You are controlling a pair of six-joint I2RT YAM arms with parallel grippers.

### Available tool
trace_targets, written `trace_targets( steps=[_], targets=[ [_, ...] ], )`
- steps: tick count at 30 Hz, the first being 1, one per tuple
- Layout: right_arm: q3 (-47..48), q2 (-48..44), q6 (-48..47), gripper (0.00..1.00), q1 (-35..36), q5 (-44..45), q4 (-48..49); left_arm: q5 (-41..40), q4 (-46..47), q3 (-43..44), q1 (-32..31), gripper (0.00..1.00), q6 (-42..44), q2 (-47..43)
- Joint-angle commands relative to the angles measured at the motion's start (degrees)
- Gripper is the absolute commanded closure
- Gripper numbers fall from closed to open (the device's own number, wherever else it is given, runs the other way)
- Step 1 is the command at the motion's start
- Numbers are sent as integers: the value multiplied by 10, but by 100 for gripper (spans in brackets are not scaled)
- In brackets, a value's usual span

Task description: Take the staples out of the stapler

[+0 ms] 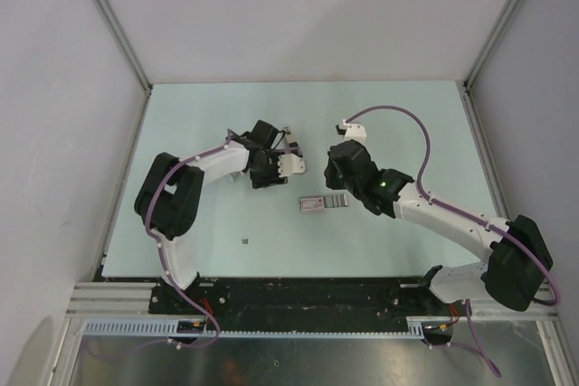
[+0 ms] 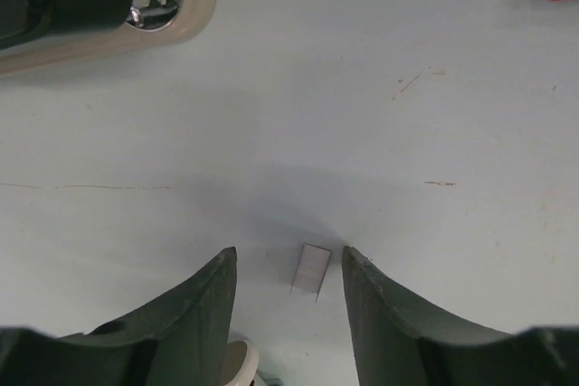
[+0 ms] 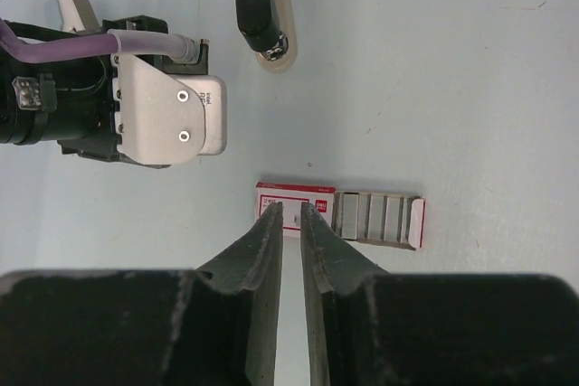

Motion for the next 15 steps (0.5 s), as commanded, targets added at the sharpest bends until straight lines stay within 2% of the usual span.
trace_targets(
  steps=[1, 4, 7, 11, 15],
  targets=[
    [-7, -16, -2, 82, -2, 5, 25, -11, -19, -22, -2, 40, 13, -10],
    [-9, -15, -2, 82, -2, 3, 27, -20, -20, -33, -1, 33, 17, -15],
    [-8, -16, -2, 83, -3, 2, 28, -30, -19, -33, -1, 31, 18, -7],
    [-9, -19, -3, 83, -3, 2, 25, -26, -21, -30, -1, 40, 17, 2],
    [-8, -20, -3, 83, -4, 3, 24, -18, -22, -29, -3, 56, 13, 0]
  ],
)
